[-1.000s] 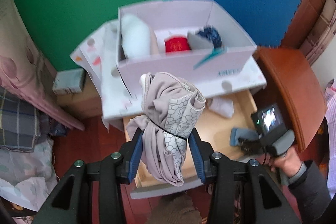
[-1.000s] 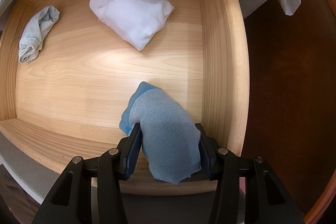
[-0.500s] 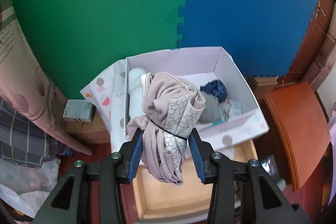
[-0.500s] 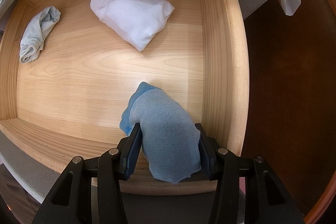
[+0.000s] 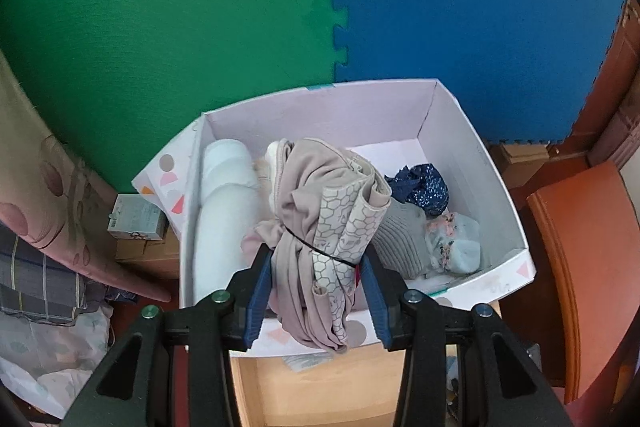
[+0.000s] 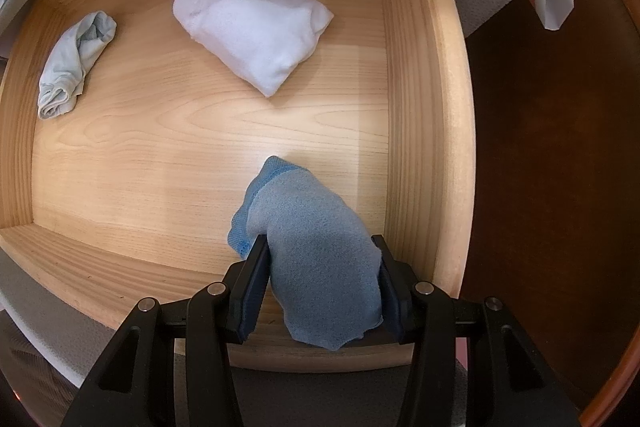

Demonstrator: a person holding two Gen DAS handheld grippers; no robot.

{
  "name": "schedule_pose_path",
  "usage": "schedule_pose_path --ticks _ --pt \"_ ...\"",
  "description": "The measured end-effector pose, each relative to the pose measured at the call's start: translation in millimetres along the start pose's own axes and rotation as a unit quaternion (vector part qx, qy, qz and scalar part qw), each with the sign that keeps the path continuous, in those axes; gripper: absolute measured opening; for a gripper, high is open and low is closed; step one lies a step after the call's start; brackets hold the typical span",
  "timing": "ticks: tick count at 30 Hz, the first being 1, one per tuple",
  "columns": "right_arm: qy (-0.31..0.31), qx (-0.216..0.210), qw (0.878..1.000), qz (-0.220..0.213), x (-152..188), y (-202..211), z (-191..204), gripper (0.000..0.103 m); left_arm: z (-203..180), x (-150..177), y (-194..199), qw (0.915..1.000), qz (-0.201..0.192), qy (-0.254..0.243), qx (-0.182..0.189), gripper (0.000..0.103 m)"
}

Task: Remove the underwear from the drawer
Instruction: 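Carry the beige underwear with the left tool into the white box and open, then move the empty left tool back over the drawer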

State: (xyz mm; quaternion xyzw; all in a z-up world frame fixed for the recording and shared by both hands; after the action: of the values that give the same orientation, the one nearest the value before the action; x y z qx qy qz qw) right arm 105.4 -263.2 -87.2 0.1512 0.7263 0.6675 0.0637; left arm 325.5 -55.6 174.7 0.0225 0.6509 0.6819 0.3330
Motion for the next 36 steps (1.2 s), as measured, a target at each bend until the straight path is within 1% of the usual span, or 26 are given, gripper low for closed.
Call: schedule_pose_path --ticks 6,13,20,26,29,32,36 --pt "0.003 -0.002 1.000 -0.001 1 -1 -1 0.046 -10 -2 -27 0.9993 0.019 -0.027 -0.017 0.043" --pt "0.004 -0.003 1.000 -0.001 0 -3 -3 0.046 -10 -5 -45 0.9991 0.036 -0.017 -0.013 0.044" --pt "0.003 -0.006 1.000 0.000 -1 -3 -4 0.046 -13 -3 -56 0.9984 0.046 -0.019 -0.025 0.047" --pt "0.003 -0.006 1.000 0.001 -2 -5 -7 0.046 -12 -2 -40 0.9994 0.029 -0.016 -0.003 0.051" --pt "0.002 -0.005 1.000 0.001 -3 -6 -6 0.046 -12 3 -25 0.9996 0.014 -0.023 -0.005 0.051" --pt "0.002 -0.005 1.000 0.001 -3 -6 -5 0.046 -11 16 -9 0.9996 0.007 -0.027 -0.005 0.052" --pt "0.001 -0.003 1.000 0.002 -5 -5 -3 0.046 -7 45 8 0.9996 0.000 -0.026 -0.010 0.054"
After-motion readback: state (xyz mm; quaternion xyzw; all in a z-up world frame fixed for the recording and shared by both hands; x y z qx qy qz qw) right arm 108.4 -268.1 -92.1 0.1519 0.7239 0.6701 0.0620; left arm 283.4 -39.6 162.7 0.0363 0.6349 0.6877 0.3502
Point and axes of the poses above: each gripper's, at about its wrist camera, not at the fingertips, and y roughly against the way its jaws point, z to its left, x to its underside, the point moved 2 cm from there along -y, roughly the way its jaws point, and after that the axes turned 14 degrees about -y, right-handed, at the moved point
